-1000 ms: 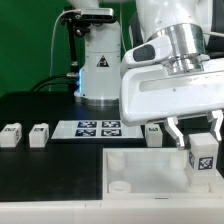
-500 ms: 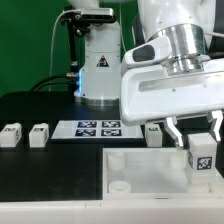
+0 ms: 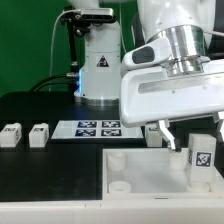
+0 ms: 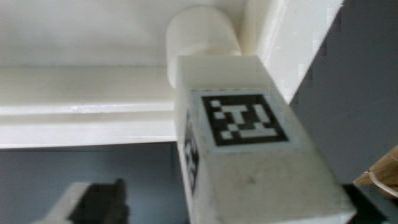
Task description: Assemble one leg
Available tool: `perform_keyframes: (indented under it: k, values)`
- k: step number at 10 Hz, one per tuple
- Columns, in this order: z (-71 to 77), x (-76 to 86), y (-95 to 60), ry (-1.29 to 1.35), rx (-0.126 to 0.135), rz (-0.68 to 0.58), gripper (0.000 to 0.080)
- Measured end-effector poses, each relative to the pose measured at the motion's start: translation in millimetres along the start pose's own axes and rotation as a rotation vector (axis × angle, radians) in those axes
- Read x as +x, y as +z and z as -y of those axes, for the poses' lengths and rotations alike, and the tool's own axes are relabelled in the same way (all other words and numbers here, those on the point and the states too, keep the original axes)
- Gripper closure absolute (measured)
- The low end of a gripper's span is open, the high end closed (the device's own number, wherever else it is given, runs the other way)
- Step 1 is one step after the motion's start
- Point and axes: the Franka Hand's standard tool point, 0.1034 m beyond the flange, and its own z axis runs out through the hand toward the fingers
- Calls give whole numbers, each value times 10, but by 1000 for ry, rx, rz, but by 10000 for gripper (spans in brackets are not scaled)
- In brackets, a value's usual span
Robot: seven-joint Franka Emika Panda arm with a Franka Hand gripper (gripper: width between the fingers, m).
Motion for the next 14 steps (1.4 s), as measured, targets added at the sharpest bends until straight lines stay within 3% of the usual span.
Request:
perform_keyframes:
  k: [1,2,8,9,12,13,14]
  values:
    - [0,-2,1,0,0,0,180]
    - [0,-3,2,0,0,0,159]
    - [2,-10,-2,1,2,10,150]
    - [7,36,-72,5,6,31,150]
    - [-30,121,-143,13,17,117,150]
    - [-33,71,-119,20,25,175,150]
    - [-8,60,-104,31,49,298,150]
